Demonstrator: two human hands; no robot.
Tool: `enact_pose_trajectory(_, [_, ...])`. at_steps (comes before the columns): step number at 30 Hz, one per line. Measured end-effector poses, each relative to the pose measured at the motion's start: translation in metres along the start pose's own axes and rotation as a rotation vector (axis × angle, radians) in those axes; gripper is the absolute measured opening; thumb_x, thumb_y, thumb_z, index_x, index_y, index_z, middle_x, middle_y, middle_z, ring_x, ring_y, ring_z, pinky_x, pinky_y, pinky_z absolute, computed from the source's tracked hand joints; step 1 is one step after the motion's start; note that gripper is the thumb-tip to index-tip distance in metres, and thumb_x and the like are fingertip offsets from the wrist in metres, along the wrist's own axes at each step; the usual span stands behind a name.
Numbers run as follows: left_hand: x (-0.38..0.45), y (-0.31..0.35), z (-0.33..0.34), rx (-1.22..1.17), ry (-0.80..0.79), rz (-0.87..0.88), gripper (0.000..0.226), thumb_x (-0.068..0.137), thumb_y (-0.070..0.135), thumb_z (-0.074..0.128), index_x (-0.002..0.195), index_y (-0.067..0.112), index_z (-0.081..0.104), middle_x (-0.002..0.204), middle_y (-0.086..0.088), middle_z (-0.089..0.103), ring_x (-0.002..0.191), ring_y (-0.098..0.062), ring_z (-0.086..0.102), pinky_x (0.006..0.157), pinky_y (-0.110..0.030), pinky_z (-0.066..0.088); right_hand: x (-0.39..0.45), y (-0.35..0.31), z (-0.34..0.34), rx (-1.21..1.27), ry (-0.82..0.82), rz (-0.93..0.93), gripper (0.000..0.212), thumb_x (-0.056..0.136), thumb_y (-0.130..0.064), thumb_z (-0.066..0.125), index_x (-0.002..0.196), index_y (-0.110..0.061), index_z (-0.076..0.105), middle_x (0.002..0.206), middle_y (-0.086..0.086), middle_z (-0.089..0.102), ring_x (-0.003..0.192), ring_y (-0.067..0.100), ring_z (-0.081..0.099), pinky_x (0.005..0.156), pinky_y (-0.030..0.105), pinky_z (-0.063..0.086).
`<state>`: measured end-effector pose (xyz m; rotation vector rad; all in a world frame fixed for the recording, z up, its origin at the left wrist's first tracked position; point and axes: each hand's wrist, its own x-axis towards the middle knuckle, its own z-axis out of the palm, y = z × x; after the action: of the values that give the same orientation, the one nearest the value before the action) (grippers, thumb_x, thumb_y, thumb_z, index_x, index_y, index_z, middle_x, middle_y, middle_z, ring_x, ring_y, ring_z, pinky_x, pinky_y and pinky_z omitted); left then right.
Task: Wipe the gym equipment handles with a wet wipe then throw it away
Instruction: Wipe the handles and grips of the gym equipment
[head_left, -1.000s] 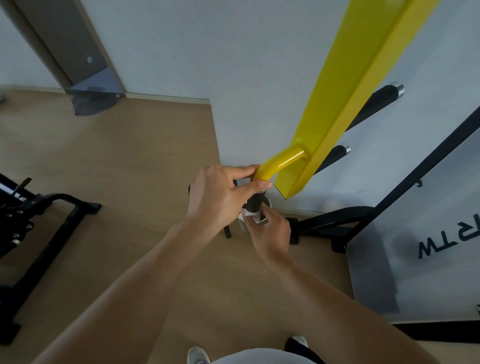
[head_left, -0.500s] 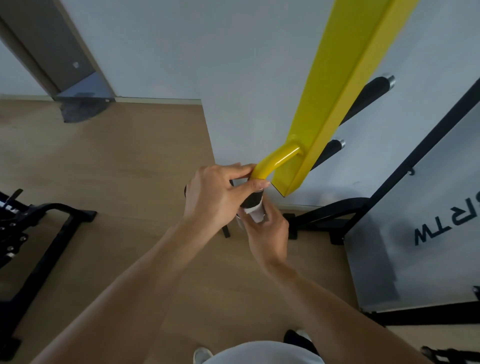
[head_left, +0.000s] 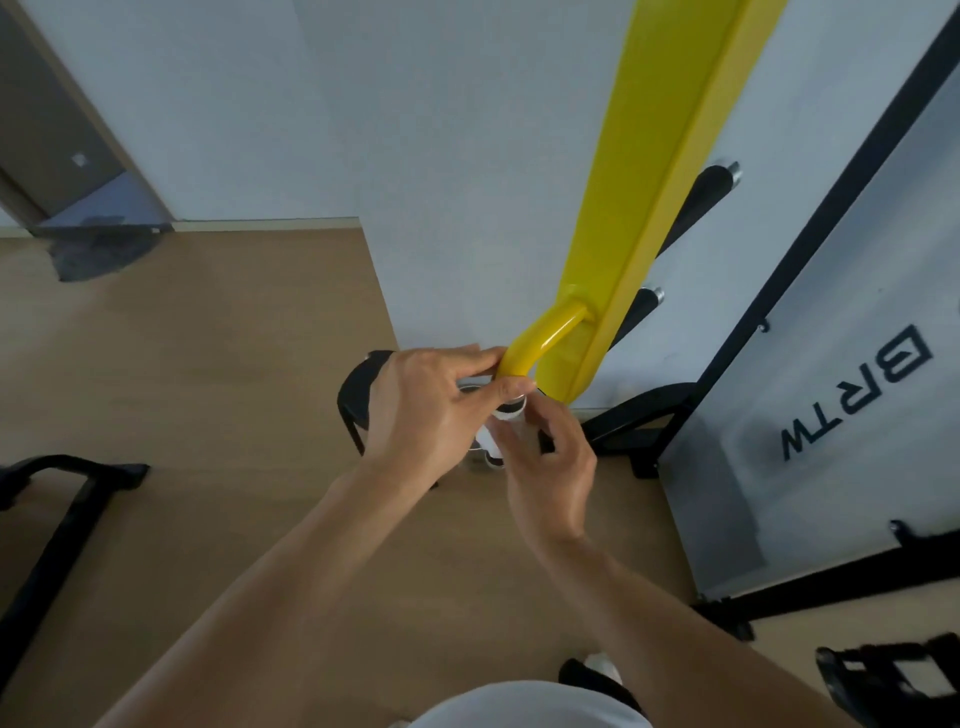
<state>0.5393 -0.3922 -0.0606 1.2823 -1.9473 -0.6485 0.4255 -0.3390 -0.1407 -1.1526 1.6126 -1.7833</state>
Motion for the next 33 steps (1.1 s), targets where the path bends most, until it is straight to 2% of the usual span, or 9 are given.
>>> enact_pose_trajectory(5, [-0.006,0.004,0.0,-0.009,0.013,0.052,0.034,0.082,0.065,0.069,0.103,0.041,0.079,0.087,0.013,0.078,0.074,-0.005,0.071,0.061,-0.031,0.054,-0.002,-0.004,0.005,0.059,0.039,0.015,0.025,0.084,-0.028,0.08,0.106,-0.018,0.076,0.093,-0.01,0.073,0.087,0.013,0.069,0.074,0.021,0.052])
enact_pose_trajectory(8, [-0.011,0.009,0.001,0.057,0.053,0.119,0.028,0.086,0.057,0.071,0.098,0.034,0.08,0.069,0.013,0.071,0.061,-0.009,0.062,0.051,-0.031,0.046,-0.009,0.022,0.0,-0.079,-0.078,0.004,0.027,0.086,-0.036,0.075,0.101,-0.014,0.073,0.077,-0.015,0.066,0.07,0.004,0.061,0.065,0.018,0.046])
enact_pose_trajectory(11, [-0.013,0.013,0.002,0.103,0.066,0.111,0.029,0.087,0.057,0.069,0.099,0.033,0.08,0.069,0.014,0.071,0.064,-0.011,0.064,0.055,-0.036,0.049,-0.015,0.055,-0.012,-0.285,-0.231,0.092,0.028,0.087,-0.036,0.075,0.111,-0.022,0.076,0.078,-0.012,0.071,0.069,0.002,0.062,0.058,0.011,0.04])
enact_pose_trajectory(15, [-0.017,0.023,0.004,0.156,0.088,0.067,0.033,0.087,0.055,0.068,0.113,0.034,0.073,0.099,0.02,0.074,0.098,-0.003,0.067,0.083,-0.039,0.055,-0.016,0.071,-0.038,-0.301,-0.262,0.297,0.016,0.093,-0.02,0.07,0.106,-0.02,0.08,0.071,-0.01,0.071,0.061,-0.002,0.059,0.051,0.011,0.04])
enact_pose_trajectory(17, [-0.021,0.036,0.008,0.159,0.086,0.07,0.055,0.09,0.04,0.071,0.142,0.033,0.053,0.126,0.019,0.066,0.114,-0.004,0.059,0.099,-0.036,0.049,-0.009,0.071,-0.053,-0.09,-0.079,0.481,0.017,0.092,-0.017,0.072,0.105,-0.027,0.079,0.082,-0.005,0.077,0.074,0.002,0.068,0.056,0.014,0.049])
enact_pose_trajectory(20, [-0.016,0.059,0.025,0.098,0.058,0.051,0.094,0.088,0.004,0.069,0.158,0.038,0.016,0.152,0.017,0.044,0.12,-0.011,0.056,0.094,-0.033,0.053,0.026,0.052,-0.078,0.304,0.2,0.704,0.018,0.094,-0.018,0.071,0.112,-0.019,0.074,0.102,0.001,0.076,0.095,0.019,0.073,0.066,0.027,0.06])
enact_pose_trajectory(23, [-0.001,0.087,0.049,0.051,0.082,0.011,0.106,0.088,0.0,0.068,0.159,0.039,0.0,0.16,0.015,0.031,0.138,-0.005,0.042,0.086,-0.016,0.051,0.074,0.012,-0.108,0.354,0.227,0.57,0.015,0.095,-0.021,0.069,0.11,-0.023,0.072,0.101,-0.009,0.075,0.094,0.01,0.072,0.076,0.029,0.061])
enact_pose_trajectory(28, [0.006,0.122,0.077,0.076,0.259,0.018,0.099,0.084,0.054,0.06,0.154,0.051,-0.01,0.157,0.014,0.037,0.107,-0.025,0.065,0.082,-0.049,0.06,0.139,-0.055,-0.153,0.212,0.181,0.111,0.022,0.093,-0.015,0.07,0.109,-0.031,0.072,0.095,-0.017,0.076,0.091,-0.002,0.07,0.08,0.016,0.056])
enact_pose_trajectory(33, [0.005,0.126,0.087,0.178,0.29,-0.011,0.097,0.082,0.071,0.05,0.155,0.046,-0.009,0.154,0.014,0.041,0.116,-0.02,0.062,0.089,-0.056,0.057,0.164,-0.064,-0.165,-0.028,-0.034,-0.139,0.022,0.094,-0.023,0.07,0.115,-0.029,0.075,0.109,-0.015,0.072,0.104,0.002,0.066,0.082,0.016,0.054])
